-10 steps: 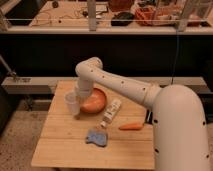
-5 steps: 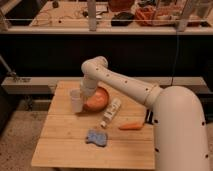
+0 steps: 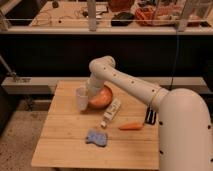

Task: Place the ceramic cup in the ceramic bowl

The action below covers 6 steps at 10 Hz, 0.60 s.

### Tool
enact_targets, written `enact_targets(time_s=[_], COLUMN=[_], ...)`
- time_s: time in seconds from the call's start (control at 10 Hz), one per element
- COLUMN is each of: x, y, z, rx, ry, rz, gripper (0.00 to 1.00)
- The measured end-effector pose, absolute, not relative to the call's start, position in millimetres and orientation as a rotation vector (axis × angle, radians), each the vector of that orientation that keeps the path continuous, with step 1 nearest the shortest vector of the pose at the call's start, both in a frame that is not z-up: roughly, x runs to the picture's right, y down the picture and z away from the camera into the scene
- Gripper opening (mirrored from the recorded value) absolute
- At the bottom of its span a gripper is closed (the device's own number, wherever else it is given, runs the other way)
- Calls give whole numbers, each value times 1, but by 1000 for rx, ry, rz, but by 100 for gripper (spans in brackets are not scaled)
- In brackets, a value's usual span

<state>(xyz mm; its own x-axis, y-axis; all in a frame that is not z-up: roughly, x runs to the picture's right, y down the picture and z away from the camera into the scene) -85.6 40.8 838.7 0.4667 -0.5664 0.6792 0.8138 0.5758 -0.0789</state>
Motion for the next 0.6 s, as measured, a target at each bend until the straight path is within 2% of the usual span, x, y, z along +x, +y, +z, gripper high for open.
enact_targets(time_s=[0.6], x=[-36], y=[24], z=[841], rx=[-413], ry=[-614], rz=[-804], gripper=[4])
